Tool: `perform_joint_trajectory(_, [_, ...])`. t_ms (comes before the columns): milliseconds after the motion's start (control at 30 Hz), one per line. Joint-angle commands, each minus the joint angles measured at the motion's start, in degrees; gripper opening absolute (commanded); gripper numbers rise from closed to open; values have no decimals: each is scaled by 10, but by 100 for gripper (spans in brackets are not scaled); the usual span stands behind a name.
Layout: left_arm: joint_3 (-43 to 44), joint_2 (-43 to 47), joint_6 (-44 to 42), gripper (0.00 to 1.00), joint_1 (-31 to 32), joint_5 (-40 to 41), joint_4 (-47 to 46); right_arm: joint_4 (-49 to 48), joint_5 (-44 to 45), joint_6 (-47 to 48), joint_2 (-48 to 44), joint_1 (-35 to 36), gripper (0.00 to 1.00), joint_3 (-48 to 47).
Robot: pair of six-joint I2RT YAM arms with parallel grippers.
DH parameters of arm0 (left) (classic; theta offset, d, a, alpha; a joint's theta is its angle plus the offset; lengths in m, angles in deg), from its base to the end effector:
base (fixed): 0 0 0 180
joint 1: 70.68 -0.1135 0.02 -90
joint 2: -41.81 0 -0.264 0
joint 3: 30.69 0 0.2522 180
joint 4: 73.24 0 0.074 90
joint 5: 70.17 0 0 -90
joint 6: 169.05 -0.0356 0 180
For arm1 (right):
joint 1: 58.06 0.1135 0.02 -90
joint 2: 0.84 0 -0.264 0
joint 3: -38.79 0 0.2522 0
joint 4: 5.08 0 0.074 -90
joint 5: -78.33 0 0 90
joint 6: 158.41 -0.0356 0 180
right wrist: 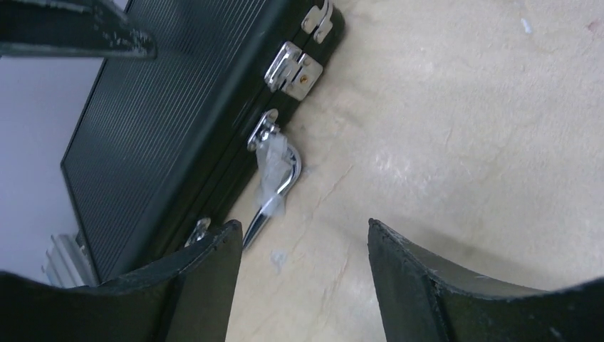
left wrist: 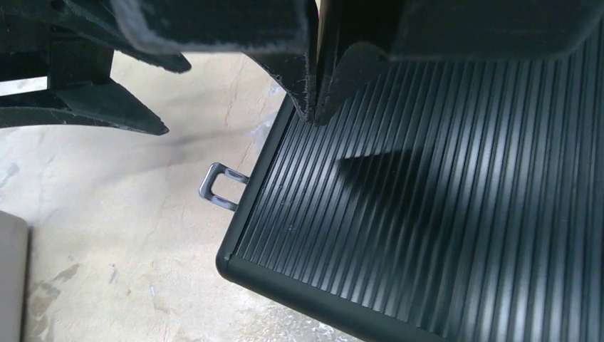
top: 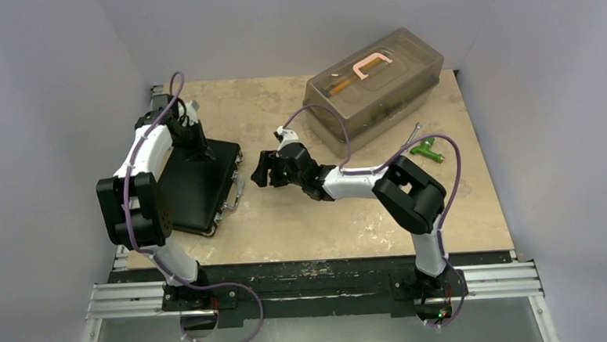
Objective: Pack up texas hold em set
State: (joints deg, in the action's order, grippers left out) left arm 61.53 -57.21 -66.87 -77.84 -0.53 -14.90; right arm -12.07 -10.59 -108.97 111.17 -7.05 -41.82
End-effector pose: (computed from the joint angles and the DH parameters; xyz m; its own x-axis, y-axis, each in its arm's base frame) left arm 0.3557 0.0322 0.2469 -0.8860 -0.3107 -0.3443 -0.1623 0.9032 -0.3973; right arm 0.2736 0.3369 0.1816 -0.6958 0.1737 -0.6969 -0.4131 0.6969 0.5862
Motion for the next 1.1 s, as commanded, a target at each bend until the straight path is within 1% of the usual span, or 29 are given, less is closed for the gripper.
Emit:
perform_joint_trajectory(0, [3,4,-12,0,35,50,-16,-37,31,-19,29,3,62,-69])
perform_joint_trajectory(100, [-1,-1,-6,0,43,44,-22,-38,32,-14,53,3,56,-101])
perform_joint_trajectory(200, [-2,-11,7,0,43,32,-29,-25,33,-16,78,4,54,-137])
perform_joint_trajectory(267, [-1,-25,11,0,43,34,-29,-15,38,-17,94,3,51,-157])
perform_joint_trajectory(333, [3,-39,12,0,43,37,-24,-9,46,-17,104,4,50,-173])
perform_joint_trajectory(467, [5,-56,11,0,43,38,-20,18,41,-17,133,3,41,-221])
perform_joint_trajectory(500, [6,-58,12,0,44,43,-17,28,38,-17,142,2,38,-237])
perform_joint_trajectory(600, [2,-60,5,0,49,64,-14,57,55,-4,164,2,32,-274])
perform_joint_trajectory(667, [1,-61,0,0,53,77,-13,76,75,1,174,3,30,-288])
perform_joint_trajectory(867, [4,-68,-5,0,60,75,-8,110,114,7,183,3,27,-293])
perform_joint_trajectory(1067, [6,-68,-6,0,60,70,-7,112,106,31,201,4,25,-289])
